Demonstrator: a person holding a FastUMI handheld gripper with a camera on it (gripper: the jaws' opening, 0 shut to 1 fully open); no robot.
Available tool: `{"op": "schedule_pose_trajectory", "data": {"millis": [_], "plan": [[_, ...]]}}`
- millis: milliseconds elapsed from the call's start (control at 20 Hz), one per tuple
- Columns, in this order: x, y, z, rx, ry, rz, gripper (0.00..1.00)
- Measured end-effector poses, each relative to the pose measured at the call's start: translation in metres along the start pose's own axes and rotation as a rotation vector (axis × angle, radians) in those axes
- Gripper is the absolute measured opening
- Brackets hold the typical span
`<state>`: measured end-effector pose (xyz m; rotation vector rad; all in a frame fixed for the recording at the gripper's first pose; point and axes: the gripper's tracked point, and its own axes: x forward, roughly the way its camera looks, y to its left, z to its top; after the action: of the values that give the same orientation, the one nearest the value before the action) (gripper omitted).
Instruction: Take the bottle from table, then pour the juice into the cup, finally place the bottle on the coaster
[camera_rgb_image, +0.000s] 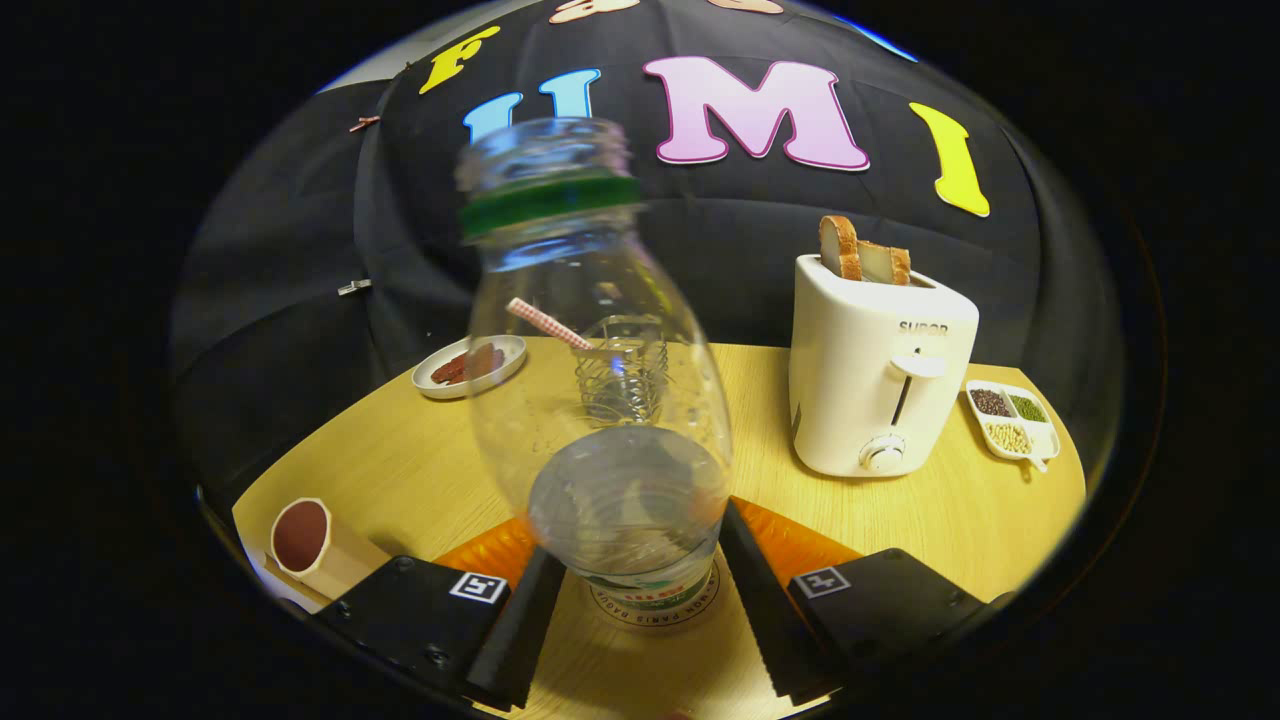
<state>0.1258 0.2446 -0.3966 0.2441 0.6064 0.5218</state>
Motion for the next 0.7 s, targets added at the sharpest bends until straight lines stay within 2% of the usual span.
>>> {"op": "schedule_pose_trajectory", "data": {"millis": [50,250,700], "plan": [[-0.002,0.001,-0.001,0.001,0.003,0.002,0.93],[-0.006,-0.003,-0.001,0.006,0.007,-0.008,0.96],[-0.034,0.003,-0.011,0.006,0.035,-0.014,0.97]]}}
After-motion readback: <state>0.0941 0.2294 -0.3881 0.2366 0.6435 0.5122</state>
